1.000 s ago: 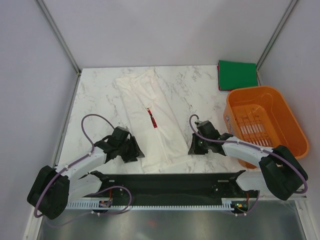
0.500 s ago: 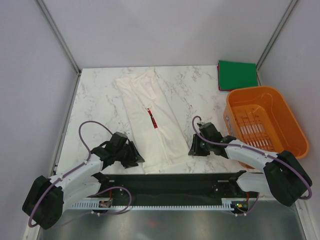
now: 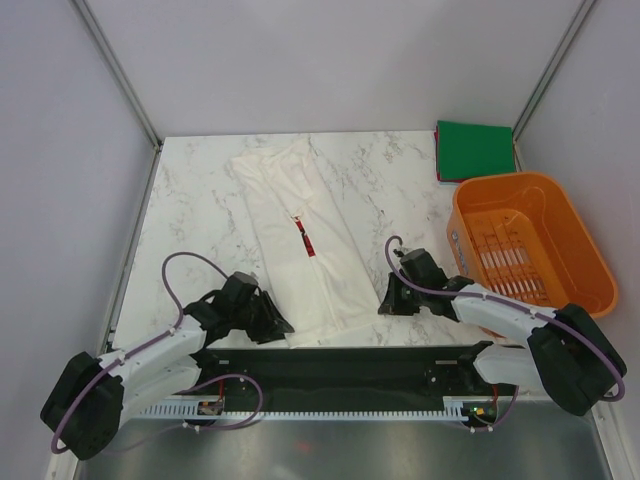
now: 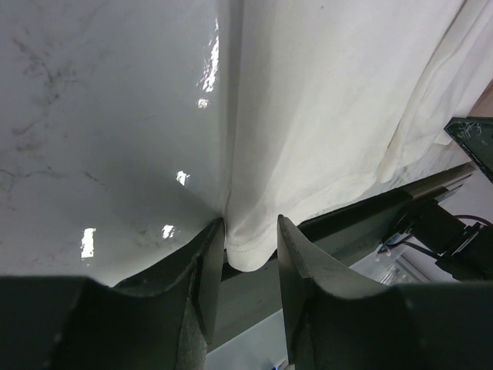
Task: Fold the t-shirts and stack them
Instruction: Fold the tshirt
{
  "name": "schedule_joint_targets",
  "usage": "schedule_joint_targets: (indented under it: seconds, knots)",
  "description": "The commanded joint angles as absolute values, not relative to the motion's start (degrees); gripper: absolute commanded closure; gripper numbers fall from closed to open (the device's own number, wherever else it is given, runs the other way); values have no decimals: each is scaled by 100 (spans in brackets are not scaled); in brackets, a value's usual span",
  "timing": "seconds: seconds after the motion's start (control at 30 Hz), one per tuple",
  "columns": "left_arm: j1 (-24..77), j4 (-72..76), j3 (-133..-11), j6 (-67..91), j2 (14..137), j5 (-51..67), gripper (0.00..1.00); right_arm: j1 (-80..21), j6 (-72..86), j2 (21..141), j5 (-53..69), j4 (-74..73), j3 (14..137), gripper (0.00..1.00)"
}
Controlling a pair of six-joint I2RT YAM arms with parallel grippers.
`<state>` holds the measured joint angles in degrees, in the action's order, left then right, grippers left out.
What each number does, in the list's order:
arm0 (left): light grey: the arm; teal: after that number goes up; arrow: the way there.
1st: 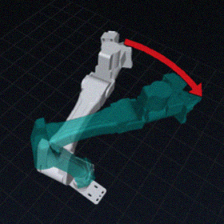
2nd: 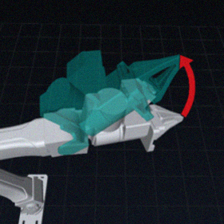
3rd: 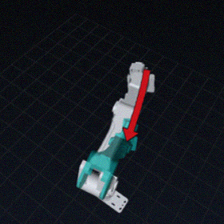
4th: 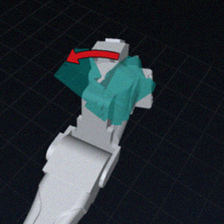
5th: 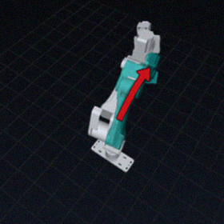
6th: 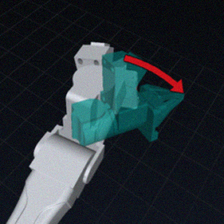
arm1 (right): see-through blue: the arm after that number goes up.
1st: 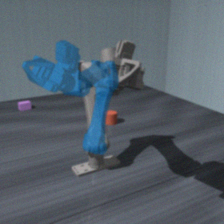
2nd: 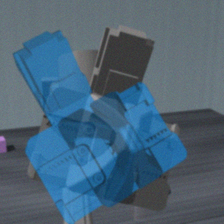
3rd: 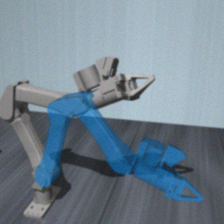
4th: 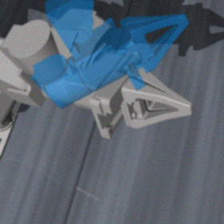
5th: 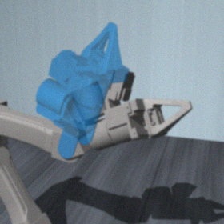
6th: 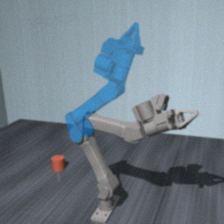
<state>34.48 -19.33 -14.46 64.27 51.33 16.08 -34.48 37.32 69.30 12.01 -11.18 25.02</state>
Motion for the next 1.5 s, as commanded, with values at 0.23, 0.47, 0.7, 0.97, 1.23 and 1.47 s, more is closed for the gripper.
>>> schedule_joint_targets:
  seconds: [0.23, 0.47, 0.7, 0.97, 1.23, 1.47]
  knots:
    - [4068, -2127, -1186, 6899, 5686, 1213, 64, -3463, 3841, 6654, 1230, -1090, 2277, 93]
    - [4175, -2882, -1801, 6522, 5810, 826, 55, -3463, 3850, 6539, 1239, -1142, 2153, 88]
    - [4227, -3419, -1934, 6460, 5590, 799, 58, -3472, 3814, 6592, 1204, -1221, 2127, 70]
    - [4271, -3401, -1925, 6671, 5370, 896, 61, -3480, 3806, 6618, 1169, -1301, 2153, 69]
    - [4359, -3375, -1933, 6767, 5405, 800, 65, -3489, 3779, 6487, 1160, -1529, 2171, 64]
    - [4403, -3217, -1942, 6794, 5475, 878, 67, -3551, 3876, 6346, 1160, -1564, 2118, 66]
